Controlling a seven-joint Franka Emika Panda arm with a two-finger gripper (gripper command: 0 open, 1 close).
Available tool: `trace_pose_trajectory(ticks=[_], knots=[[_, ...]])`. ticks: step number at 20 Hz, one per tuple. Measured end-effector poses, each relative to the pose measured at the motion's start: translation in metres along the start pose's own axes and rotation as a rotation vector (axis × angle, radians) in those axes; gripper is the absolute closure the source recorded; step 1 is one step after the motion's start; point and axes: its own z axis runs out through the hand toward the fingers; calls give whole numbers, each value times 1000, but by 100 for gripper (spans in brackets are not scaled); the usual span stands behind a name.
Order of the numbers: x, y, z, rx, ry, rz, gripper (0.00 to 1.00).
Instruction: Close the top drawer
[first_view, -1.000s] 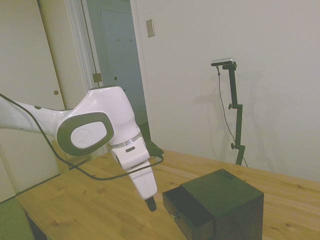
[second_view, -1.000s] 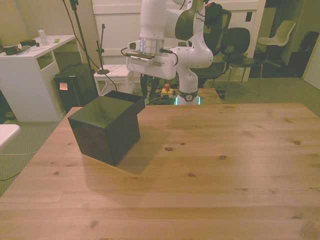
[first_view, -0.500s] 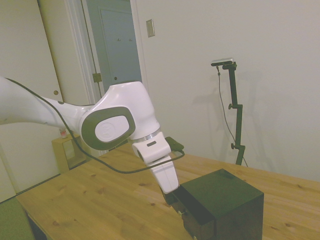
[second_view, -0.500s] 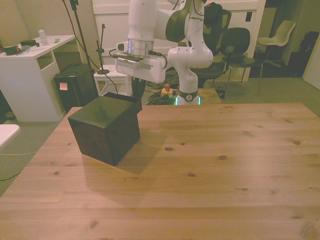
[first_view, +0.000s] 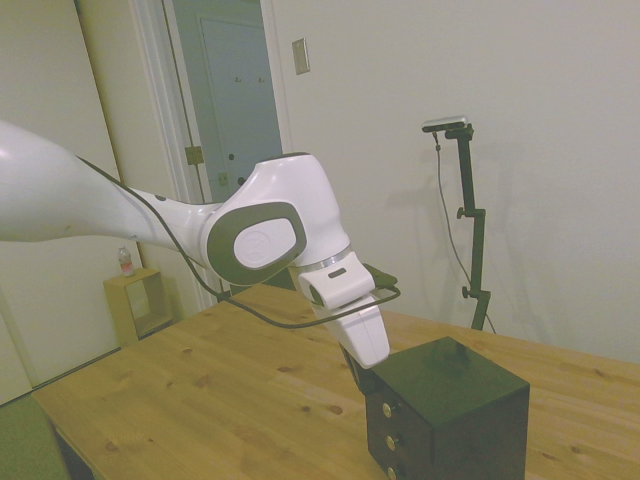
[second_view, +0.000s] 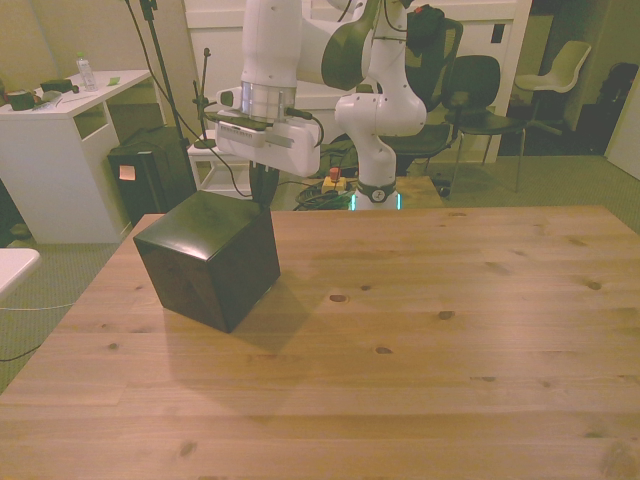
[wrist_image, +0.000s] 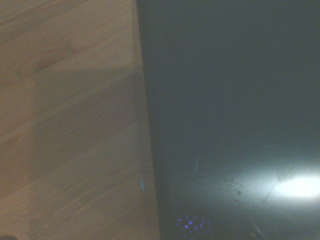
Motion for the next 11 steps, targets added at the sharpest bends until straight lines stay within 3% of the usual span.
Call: trace_pose_trajectory(ticks=[5,11], knots=[[-17,-9,5,-5,-13,-50,100],[-75,-18,-5,17,-29,-162,100]])
